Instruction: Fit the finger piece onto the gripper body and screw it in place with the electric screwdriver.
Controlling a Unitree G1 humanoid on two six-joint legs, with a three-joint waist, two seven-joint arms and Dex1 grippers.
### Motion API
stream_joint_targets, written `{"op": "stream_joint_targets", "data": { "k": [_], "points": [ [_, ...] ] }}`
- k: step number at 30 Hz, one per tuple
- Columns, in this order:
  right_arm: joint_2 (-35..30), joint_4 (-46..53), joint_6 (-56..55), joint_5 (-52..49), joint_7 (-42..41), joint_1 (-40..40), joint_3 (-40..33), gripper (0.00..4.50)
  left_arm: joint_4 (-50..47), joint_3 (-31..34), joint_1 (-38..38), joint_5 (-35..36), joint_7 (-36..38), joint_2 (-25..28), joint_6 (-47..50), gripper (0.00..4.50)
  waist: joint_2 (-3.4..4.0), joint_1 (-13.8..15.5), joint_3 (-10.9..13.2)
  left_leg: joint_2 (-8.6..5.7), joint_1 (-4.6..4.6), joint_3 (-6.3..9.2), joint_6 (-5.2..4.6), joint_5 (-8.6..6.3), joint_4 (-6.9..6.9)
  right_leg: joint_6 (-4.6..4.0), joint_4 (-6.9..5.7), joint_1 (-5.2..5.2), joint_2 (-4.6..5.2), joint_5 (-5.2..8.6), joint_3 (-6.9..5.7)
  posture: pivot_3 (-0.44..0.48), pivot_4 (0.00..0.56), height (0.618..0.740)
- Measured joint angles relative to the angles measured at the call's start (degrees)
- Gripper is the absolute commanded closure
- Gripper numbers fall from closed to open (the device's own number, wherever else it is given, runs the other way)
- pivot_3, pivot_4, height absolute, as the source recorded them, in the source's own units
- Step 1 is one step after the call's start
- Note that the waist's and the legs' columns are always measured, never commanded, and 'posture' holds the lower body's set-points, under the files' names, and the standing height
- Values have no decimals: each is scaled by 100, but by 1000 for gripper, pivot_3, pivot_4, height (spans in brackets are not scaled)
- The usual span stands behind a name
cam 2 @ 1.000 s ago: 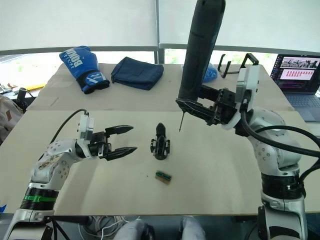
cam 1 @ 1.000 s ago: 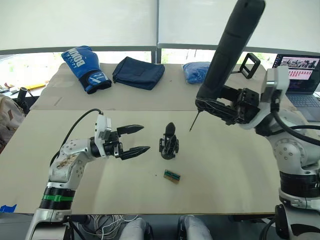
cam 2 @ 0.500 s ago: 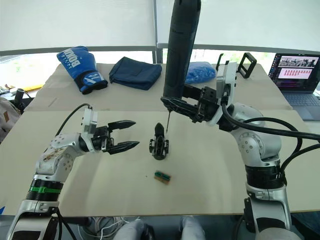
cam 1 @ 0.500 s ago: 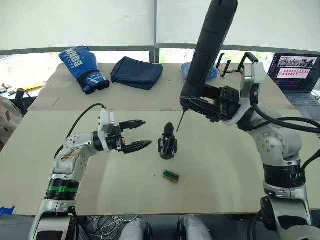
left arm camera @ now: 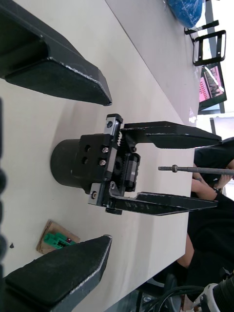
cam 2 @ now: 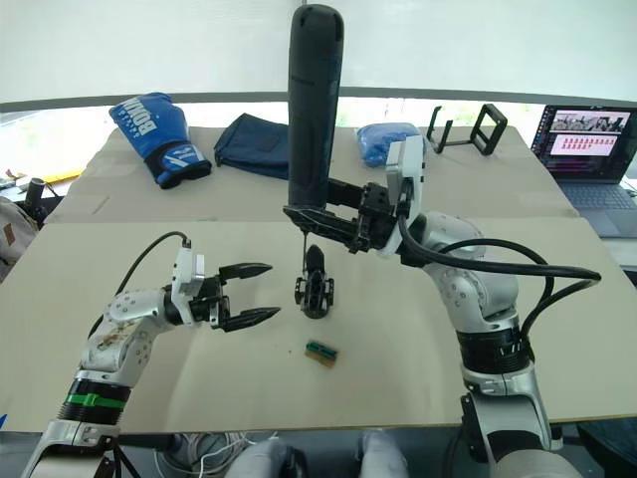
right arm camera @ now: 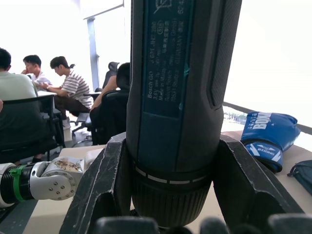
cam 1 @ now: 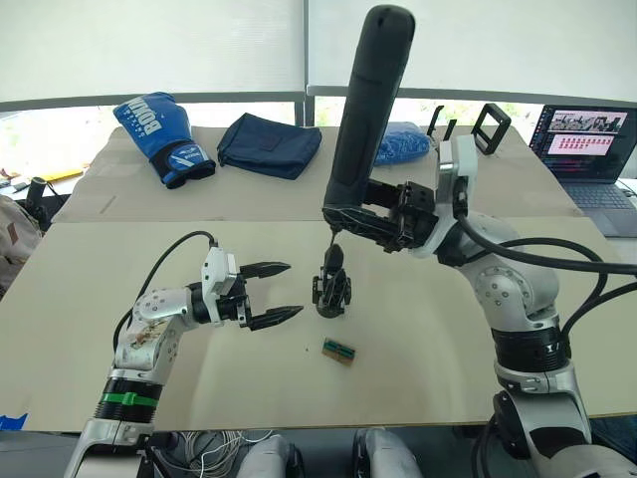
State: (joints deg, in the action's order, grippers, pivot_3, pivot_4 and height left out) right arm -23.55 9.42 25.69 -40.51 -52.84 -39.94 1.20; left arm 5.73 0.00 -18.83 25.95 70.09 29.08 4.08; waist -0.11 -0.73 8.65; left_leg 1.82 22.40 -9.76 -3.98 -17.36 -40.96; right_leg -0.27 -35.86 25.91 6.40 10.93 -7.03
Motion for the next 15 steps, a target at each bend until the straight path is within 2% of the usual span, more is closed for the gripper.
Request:
{"op": "stream_joint_targets", "data": {
  "k": [15],
  "points": [
    [55, -1, -19, 379, -377, 92, 158, 2557, -293, -172, 207, -135, -192, -82, -123, 0, 0, 0, 0, 1, -1, 0, 0, 0, 0, 0, -3, 2, -1, 0, 0, 0, 150, 740]
  ]
}}
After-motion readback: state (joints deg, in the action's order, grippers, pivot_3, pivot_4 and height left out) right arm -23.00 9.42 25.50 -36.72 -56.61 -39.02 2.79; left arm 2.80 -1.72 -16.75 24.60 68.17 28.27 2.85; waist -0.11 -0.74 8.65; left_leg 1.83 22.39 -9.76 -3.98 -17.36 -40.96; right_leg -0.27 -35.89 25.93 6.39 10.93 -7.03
